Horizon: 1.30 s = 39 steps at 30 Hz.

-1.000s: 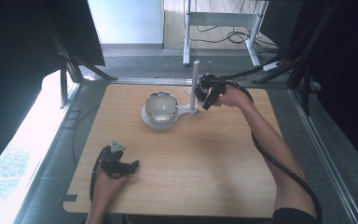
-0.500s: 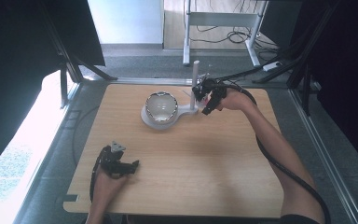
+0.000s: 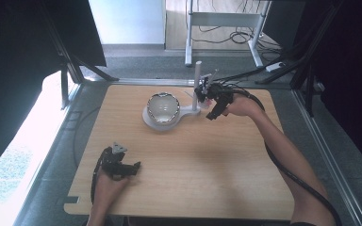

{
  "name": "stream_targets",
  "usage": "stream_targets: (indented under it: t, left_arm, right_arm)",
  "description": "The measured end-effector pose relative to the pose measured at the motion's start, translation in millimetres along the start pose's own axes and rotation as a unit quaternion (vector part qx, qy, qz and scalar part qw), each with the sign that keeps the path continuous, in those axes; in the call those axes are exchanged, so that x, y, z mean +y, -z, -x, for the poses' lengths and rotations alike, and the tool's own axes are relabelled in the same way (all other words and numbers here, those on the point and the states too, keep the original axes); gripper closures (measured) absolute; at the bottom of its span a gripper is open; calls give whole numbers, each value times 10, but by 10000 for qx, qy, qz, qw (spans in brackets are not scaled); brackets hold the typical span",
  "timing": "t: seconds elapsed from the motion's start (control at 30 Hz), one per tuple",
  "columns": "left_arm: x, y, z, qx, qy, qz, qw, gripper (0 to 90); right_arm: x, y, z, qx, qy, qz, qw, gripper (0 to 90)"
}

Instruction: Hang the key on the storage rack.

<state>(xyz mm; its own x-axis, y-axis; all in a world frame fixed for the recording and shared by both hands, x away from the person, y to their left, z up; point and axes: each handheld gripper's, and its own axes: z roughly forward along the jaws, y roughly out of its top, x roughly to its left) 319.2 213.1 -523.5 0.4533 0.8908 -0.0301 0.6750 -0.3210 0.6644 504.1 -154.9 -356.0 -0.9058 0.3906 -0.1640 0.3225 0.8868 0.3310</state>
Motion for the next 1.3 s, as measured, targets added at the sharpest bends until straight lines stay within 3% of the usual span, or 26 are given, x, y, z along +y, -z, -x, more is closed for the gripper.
stream_targets:
  t: [0.7,1.3]
  left_arm:
    - [0,-1,0,2,-4,3,10000,14]
    - [0,0,0,1,-3,-1,10000,14]
  right_arm:
    - [-372,203,-279,-146,78,395,9991,127]
    - [-794,297,-529,-276,-35,646,9975,121]
